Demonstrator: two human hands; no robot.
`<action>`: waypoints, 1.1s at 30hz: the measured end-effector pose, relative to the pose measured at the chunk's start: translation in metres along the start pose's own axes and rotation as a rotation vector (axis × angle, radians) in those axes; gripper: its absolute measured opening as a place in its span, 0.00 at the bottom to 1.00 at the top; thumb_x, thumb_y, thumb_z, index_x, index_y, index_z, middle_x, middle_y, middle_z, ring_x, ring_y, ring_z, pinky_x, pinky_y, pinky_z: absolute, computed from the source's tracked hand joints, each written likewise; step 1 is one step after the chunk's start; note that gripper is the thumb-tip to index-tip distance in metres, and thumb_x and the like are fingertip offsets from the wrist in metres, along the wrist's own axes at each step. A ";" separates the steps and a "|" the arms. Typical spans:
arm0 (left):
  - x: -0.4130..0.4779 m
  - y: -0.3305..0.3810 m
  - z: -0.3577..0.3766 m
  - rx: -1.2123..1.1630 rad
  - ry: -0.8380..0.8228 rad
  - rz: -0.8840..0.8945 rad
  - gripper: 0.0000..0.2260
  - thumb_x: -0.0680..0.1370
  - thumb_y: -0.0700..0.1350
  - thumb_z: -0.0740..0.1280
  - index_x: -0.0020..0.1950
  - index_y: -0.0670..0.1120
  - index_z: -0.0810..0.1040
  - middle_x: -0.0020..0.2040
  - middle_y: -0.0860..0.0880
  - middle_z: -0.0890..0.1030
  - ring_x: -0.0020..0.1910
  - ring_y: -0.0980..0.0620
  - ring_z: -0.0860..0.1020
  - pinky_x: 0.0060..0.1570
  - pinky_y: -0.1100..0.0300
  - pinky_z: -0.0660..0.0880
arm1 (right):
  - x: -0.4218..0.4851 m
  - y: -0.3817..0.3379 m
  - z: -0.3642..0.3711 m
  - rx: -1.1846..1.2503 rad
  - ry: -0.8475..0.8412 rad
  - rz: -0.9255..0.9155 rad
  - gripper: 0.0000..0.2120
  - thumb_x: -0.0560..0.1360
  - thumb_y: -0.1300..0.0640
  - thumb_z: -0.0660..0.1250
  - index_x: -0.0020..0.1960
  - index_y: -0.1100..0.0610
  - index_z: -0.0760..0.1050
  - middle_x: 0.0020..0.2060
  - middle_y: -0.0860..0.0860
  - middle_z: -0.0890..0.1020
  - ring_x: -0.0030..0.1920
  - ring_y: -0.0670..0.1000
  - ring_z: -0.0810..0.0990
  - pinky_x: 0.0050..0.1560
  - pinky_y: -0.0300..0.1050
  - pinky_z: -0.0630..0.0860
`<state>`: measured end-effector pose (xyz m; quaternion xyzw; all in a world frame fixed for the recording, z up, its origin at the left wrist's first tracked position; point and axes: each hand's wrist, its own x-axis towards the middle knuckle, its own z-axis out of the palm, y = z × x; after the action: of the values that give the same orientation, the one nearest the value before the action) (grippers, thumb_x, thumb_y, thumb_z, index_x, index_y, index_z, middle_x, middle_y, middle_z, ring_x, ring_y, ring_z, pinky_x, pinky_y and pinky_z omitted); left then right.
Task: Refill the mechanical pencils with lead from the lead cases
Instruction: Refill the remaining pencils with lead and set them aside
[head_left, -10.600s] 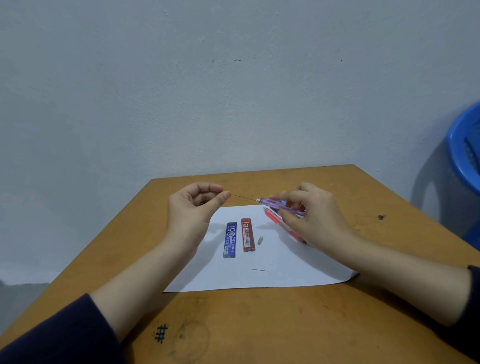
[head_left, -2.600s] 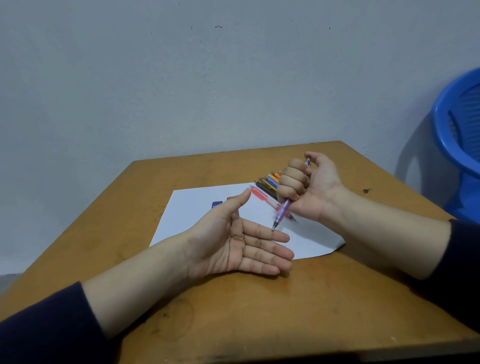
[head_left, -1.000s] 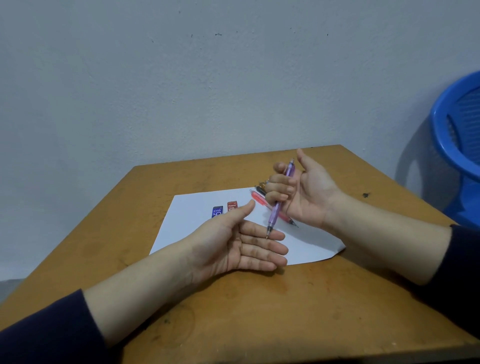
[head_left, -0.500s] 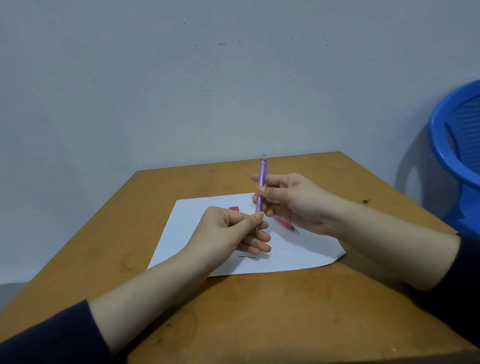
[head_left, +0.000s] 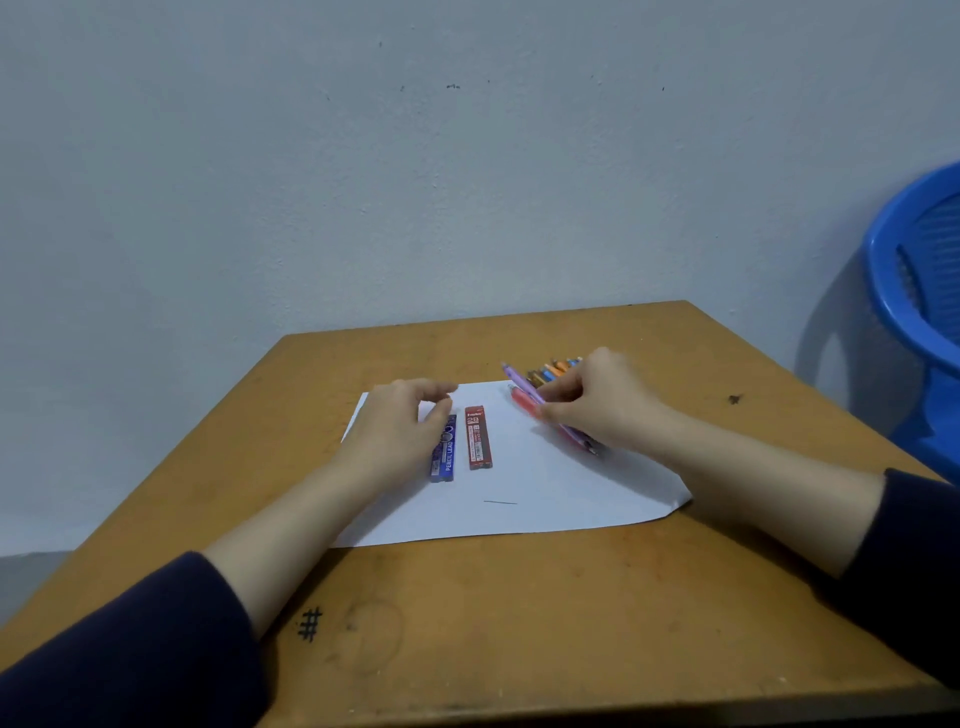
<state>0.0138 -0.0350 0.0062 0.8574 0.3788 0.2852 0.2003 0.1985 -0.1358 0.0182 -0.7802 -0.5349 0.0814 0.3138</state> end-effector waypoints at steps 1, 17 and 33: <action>0.003 -0.004 0.000 0.053 -0.030 -0.030 0.14 0.82 0.45 0.59 0.65 0.49 0.77 0.64 0.55 0.77 0.65 0.54 0.72 0.56 0.65 0.66 | 0.000 -0.001 0.001 -0.093 0.015 -0.042 0.10 0.72 0.53 0.72 0.52 0.52 0.84 0.40 0.52 0.85 0.38 0.48 0.79 0.36 0.44 0.72; 0.014 -0.025 0.010 0.152 -0.248 -0.108 0.19 0.83 0.46 0.54 0.75 0.48 0.64 0.77 0.52 0.60 0.75 0.53 0.58 0.69 0.62 0.55 | 0.002 -0.002 0.016 -0.377 -0.007 -0.184 0.13 0.76 0.53 0.66 0.55 0.60 0.81 0.39 0.56 0.82 0.40 0.53 0.79 0.44 0.48 0.76; 0.019 -0.033 -0.003 -0.186 -0.442 -0.164 0.28 0.78 0.56 0.65 0.75 0.48 0.64 0.74 0.55 0.65 0.72 0.58 0.63 0.68 0.64 0.57 | -0.020 -0.020 0.003 -0.044 -0.074 -0.254 0.09 0.73 0.57 0.71 0.52 0.53 0.83 0.32 0.46 0.77 0.32 0.44 0.72 0.37 0.32 0.69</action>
<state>0.0047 0.0003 -0.0038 0.8433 0.3662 0.1073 0.3785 0.1728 -0.1480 0.0237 -0.7093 -0.6423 0.0578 0.2846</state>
